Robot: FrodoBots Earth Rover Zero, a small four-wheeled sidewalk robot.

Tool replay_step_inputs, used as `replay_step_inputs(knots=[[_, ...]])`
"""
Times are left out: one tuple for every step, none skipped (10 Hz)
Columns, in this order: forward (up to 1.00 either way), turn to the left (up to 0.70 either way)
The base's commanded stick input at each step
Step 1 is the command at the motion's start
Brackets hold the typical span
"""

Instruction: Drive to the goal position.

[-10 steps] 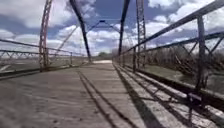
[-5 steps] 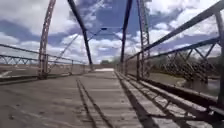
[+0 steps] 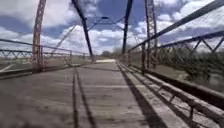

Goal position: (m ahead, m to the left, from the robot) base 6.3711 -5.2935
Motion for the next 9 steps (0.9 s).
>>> replay_step_inputs(knots=[[1.0,0.0],[1.0,0.0],[1.0,0.0],[1.0,0.0],[1.0,0.0],[1.0,0.0],[1.0,0.0],[1.0,0.0],[1.0,0.0]])
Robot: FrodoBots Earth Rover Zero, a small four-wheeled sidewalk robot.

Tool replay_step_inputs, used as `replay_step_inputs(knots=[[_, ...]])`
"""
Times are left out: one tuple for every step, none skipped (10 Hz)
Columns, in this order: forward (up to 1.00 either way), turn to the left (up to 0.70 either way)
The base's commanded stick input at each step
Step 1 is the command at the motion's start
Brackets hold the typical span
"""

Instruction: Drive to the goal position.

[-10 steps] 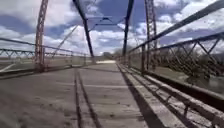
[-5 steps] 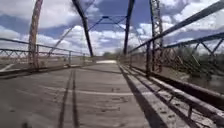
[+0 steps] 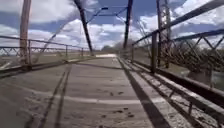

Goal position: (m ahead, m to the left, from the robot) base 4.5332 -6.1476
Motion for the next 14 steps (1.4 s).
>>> replay_step_inputs(knots=[[1.0,0.0],[1.0,0.0],[1.0,0.0],[1.0,0.0],[1.0,0.0],[1.0,0.0],[1.0,0.0],[1.0,0.0],[1.0,0.0],[1.0,0.0],[1.0,-0.02],[1.0,-0.08],[1.0,-0.13],[1.0,-0.18]])
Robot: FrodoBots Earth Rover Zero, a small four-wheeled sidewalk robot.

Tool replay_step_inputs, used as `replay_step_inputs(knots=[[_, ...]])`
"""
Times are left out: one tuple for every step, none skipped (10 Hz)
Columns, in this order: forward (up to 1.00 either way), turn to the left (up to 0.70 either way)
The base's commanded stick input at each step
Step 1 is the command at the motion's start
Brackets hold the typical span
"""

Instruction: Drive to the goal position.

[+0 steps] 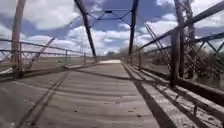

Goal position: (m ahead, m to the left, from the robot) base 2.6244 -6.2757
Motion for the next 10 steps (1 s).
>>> replay_step_inputs(knots=[[1.0,-0.24],[1.0,-0.27],[1.0,-0.27],[1.0,-0.27],[1.0,-0.27],[1.0,-0.27],[1.0,-0.27],[1.0,-0.27],[1.0,-0.27],[1.0,-0.27]])
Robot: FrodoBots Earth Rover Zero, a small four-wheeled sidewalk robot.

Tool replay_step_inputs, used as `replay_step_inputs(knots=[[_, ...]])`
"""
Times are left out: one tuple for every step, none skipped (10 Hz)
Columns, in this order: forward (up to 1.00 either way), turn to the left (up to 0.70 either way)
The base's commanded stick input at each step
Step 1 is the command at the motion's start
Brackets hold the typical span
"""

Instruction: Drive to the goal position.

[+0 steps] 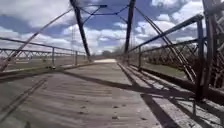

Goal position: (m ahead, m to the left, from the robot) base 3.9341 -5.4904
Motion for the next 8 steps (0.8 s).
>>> replay_step_inputs(knots=[[1.0,-0.27],[1.0,-0.25],[1.0,-0.1],[1.0,0.0],[1.0,0.0],[1.0,0.0],[1.0,0.0],[1.0,0.0]])
